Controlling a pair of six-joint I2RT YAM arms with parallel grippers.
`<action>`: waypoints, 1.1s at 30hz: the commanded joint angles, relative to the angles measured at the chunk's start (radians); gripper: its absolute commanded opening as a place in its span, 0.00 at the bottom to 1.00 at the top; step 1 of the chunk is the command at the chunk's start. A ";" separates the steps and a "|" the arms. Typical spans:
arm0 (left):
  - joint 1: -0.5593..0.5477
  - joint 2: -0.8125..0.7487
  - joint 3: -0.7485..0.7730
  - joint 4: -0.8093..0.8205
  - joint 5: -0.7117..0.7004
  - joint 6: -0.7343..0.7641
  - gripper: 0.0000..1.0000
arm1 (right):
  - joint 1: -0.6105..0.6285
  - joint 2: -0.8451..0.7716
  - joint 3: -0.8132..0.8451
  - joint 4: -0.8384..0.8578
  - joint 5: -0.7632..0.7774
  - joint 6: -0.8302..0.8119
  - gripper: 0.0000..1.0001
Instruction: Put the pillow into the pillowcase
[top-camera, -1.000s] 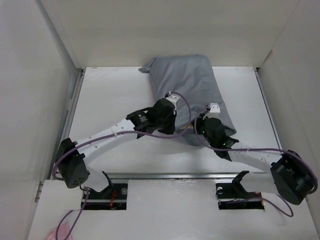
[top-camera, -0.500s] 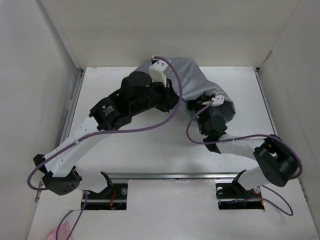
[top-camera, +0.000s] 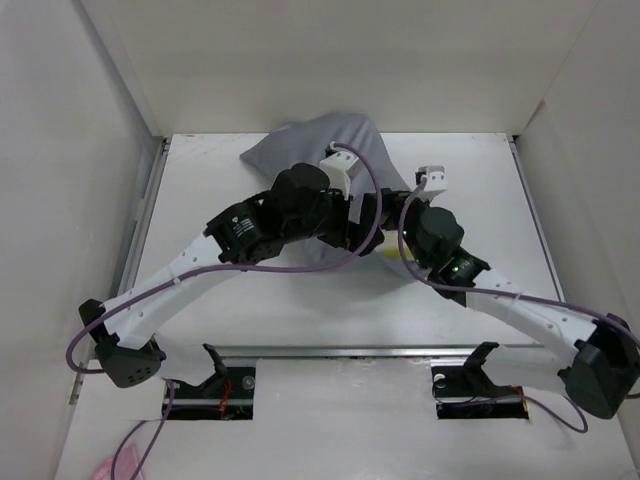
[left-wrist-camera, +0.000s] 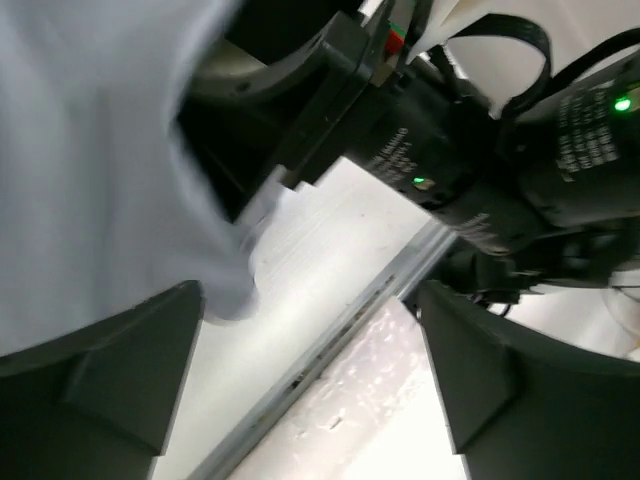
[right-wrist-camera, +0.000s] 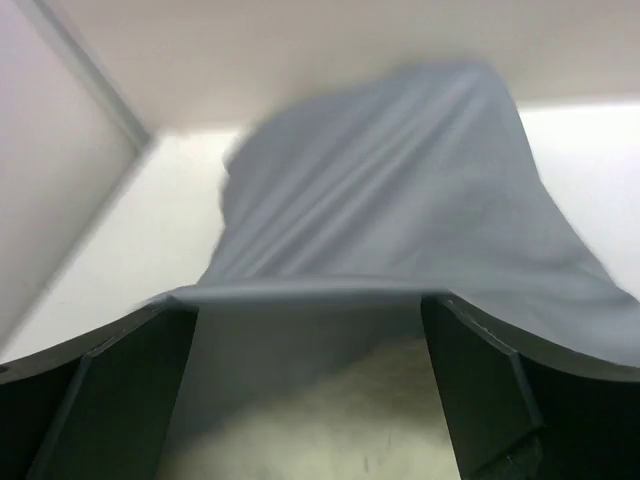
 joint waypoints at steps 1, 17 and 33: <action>-0.005 -0.002 0.017 0.065 -0.045 0.012 1.00 | 0.000 -0.045 0.081 -0.606 0.034 0.169 1.00; 0.274 0.298 0.126 0.114 -0.307 0.032 1.00 | -0.184 -0.216 0.070 -1.008 -0.136 0.258 0.95; 0.458 0.859 0.315 0.103 -0.189 0.061 0.34 | -0.253 0.121 0.037 -0.793 -0.200 0.259 0.78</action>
